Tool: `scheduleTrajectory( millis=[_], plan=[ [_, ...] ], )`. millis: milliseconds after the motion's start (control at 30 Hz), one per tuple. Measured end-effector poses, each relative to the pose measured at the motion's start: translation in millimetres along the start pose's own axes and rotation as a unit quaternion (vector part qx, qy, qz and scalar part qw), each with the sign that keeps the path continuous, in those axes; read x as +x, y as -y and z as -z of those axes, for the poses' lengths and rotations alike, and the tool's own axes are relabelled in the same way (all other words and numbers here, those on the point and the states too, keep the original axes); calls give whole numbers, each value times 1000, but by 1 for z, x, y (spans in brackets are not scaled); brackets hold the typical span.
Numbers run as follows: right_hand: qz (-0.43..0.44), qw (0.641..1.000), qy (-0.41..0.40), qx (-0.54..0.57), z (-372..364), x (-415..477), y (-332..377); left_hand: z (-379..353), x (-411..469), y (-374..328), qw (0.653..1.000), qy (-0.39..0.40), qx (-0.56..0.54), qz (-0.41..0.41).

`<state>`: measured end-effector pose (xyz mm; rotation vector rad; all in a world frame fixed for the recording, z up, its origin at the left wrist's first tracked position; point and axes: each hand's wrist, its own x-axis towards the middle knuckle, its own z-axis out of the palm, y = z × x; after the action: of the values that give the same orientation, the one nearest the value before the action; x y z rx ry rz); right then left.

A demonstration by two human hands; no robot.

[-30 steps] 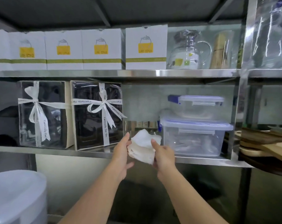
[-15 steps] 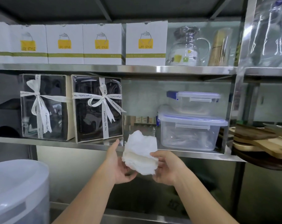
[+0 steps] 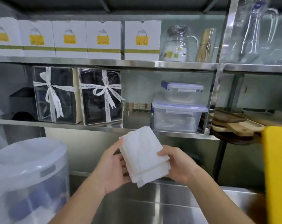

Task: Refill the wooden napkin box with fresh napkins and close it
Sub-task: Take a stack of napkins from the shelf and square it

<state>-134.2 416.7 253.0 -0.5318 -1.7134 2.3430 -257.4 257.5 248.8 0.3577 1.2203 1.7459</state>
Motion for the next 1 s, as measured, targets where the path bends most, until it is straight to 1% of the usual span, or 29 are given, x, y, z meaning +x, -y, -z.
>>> scheduleTrajectory(
  millis=[100, 167, 200, 300, 367, 467, 500, 600, 733, 800, 933, 1000],
  plan=[
    [0, 998, 38, -55, -3, -43, -4, 0, -46, 19, 995, 35, -88, 21],
    [-16, 994, 59, -88, -6, -70, -5, 3, -68, 31, 991, 46, -118, 33],
    [-28, 992, 64, -101, -7, -84, -5, 3, -80, 37, 992, 47, -113, 41],
    [-44, 987, 76, -131, -10, -123, -7, -10, -114, 50, 993, 77, -35, 83],
    [-47, 988, 55, -140, -14, -146, -9, -24, -135, 58, 990, 94, 21, 101],
    [-48, 993, -8, -109, -12, -175, -19, -43, -154, 77, 987, 103, 75, 94],
    [-45, 994, -31, -94, -10, -184, -24, -47, -158, 84, 987, 102, 79, 96],
    [-32, 994, -99, -46, -3, -209, -41, -58, -167, 103, 988, 62, 94, 105],
    [-44, 985, -168, 7, 8, -242, -64, -75, -177, 125, 990, 46, 105, 86],
    [-58, 981, -186, 17, 14, -259, -72, -84, -182, 135, 990, 42, 111, 80],
    [-83, 977, -194, 18, 26, -295, -80, -105, -192, 156, 988, 36, 121, 90],
    [-82, 977, -194, 19, 32, -312, -81, -116, -196, 167, 987, 39, 119, 97]
  ],
)
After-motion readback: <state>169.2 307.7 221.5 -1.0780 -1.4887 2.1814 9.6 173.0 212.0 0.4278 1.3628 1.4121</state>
